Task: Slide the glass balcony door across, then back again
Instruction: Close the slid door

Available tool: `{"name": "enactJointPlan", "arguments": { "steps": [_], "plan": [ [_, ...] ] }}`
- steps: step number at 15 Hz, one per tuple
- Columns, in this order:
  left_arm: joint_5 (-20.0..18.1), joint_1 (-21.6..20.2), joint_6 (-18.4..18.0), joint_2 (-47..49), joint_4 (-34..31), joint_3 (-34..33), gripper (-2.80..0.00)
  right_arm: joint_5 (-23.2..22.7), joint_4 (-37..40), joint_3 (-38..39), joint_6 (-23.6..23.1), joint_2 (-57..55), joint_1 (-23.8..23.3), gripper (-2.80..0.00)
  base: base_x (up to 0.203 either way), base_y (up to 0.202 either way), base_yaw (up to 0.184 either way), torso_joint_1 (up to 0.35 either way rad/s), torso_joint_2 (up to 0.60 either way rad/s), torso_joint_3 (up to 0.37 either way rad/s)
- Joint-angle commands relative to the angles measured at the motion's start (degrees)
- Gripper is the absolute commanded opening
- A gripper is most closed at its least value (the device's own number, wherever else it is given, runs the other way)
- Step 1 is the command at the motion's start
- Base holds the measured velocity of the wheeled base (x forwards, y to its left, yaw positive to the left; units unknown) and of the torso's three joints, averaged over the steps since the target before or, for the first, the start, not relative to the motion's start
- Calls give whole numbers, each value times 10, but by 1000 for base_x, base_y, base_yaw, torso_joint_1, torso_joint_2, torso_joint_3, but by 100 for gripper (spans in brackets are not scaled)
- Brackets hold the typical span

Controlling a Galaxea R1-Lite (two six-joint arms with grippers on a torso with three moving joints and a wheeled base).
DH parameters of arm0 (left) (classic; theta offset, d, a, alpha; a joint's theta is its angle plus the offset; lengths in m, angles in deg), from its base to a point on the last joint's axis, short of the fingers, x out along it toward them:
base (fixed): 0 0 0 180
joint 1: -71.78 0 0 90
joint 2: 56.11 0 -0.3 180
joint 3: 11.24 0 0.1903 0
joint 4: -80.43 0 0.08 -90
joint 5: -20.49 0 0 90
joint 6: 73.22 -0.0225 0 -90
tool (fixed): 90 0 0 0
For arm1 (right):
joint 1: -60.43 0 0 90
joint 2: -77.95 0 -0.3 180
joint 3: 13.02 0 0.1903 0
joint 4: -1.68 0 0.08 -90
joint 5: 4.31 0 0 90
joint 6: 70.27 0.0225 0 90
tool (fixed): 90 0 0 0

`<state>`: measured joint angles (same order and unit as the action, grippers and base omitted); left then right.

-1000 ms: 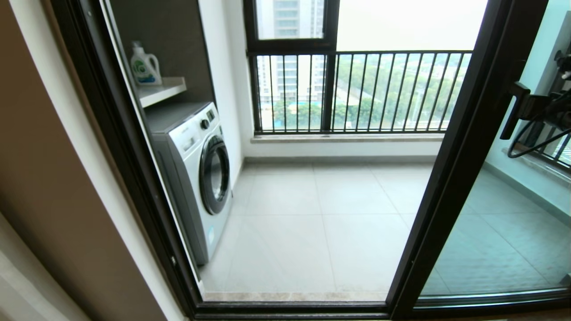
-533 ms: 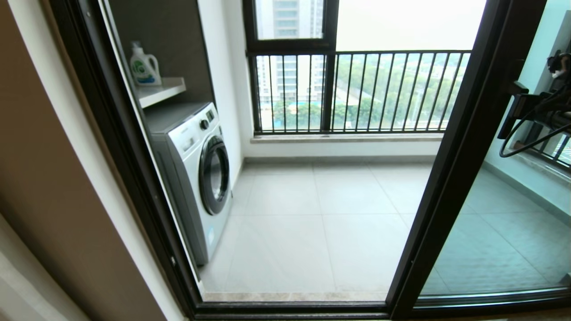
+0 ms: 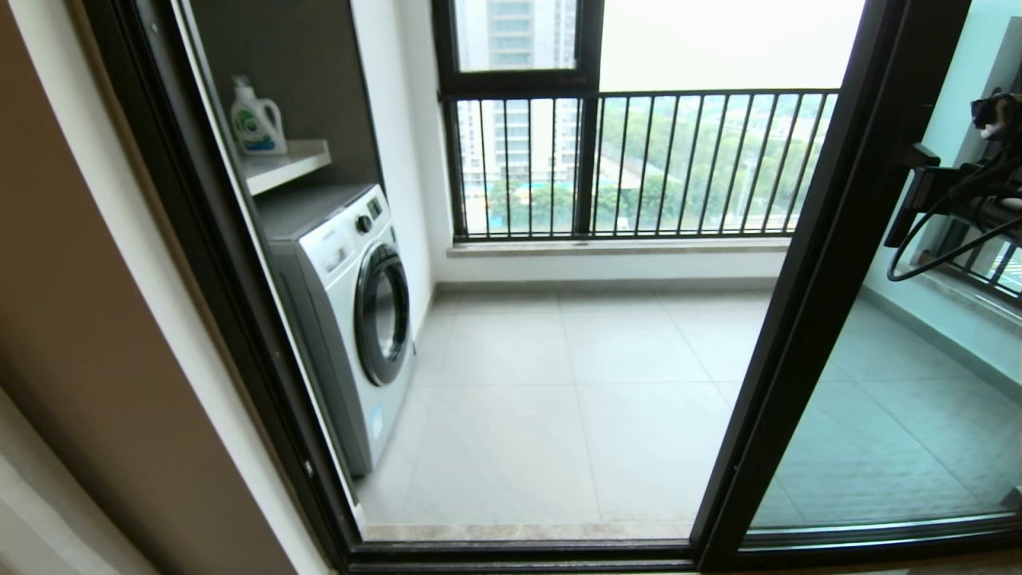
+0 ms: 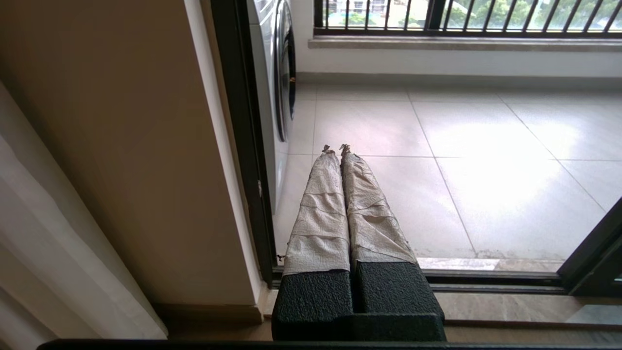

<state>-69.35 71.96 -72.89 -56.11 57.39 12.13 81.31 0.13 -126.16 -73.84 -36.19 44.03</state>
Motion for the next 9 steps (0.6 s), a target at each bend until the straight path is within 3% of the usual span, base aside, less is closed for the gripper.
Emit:
{"name": "enactJointPlan", "arguments": {
  "steps": [1, 9],
  "plan": [
    [0, 0, 0, 1, 0, 0, -280, 3, -2, 2, 0, 3, 12, -280, 0, 0, 0, 0, 0, 0],
    [0, 0, 0, 1, 0, 0, -280, 17, -2, 6, -3, 12, 48, -280, 0, 0, 0, 0, 0, 0]
  ]
}}
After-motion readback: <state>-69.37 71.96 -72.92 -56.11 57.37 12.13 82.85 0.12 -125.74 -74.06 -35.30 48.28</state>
